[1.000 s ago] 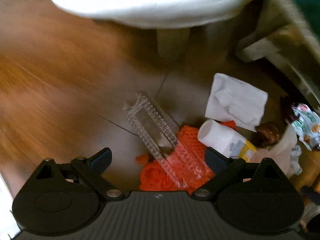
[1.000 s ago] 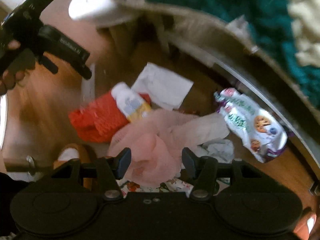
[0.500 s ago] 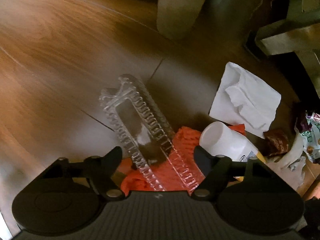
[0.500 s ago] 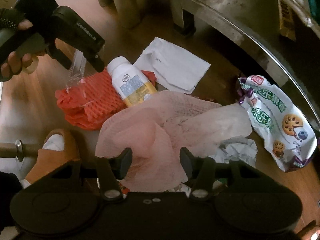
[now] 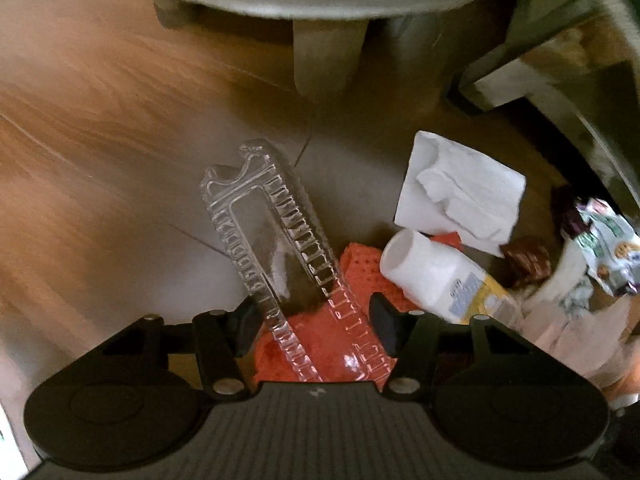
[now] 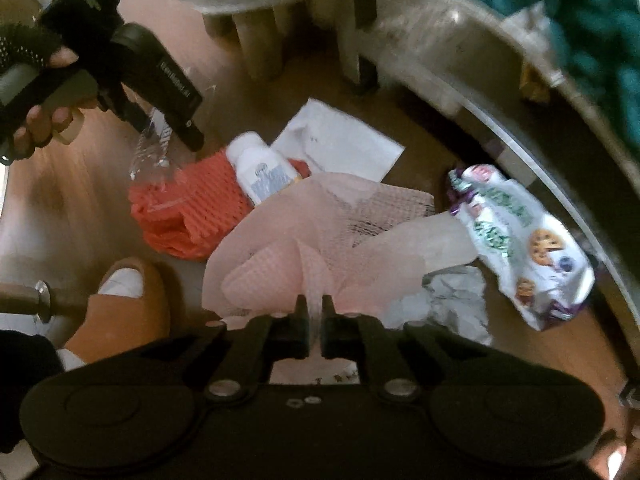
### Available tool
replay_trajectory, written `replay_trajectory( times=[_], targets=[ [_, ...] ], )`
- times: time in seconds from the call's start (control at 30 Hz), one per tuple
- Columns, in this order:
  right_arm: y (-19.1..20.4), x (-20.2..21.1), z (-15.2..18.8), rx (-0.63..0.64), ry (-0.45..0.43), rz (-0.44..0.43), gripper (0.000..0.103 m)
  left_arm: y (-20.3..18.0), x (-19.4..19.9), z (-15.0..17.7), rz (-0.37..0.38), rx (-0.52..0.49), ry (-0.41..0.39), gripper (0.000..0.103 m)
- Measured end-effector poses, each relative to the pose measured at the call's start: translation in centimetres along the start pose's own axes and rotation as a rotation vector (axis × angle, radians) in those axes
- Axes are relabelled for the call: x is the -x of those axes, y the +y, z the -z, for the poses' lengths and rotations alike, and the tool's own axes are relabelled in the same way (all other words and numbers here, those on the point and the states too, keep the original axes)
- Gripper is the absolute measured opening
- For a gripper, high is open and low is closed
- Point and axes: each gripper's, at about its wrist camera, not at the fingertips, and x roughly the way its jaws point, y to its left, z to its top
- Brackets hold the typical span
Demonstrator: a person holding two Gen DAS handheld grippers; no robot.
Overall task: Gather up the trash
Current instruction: 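Lower and grasp the clear plastic tray with the left tool while the right tool grasps the pink mesh bag, then lift both held items up over the teal bin on the quilted stool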
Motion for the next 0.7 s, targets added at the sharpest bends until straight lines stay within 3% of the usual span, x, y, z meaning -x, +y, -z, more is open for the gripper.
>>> replay_trajectory(
  times=[0.2,0.43,0.7],
  targets=[
    [0.4,6.6,0.2,-0.027,-0.096,0.034,0.004,0.1,5.9,1.8,0.015,-0.055,-0.078,0.058],
    [1.3,16.6,0.4,-0.036,-0.246,0.076,0.004,-1.8,17.5,3.8,0.012,-0.204,-0.294,0.058],
    [3.1,28.6,1.2,-0.024,-0.433,0.146,0.004,-4.9,30.5,7.8,0.068,-0.271,-0.524,0.058]
  ],
)
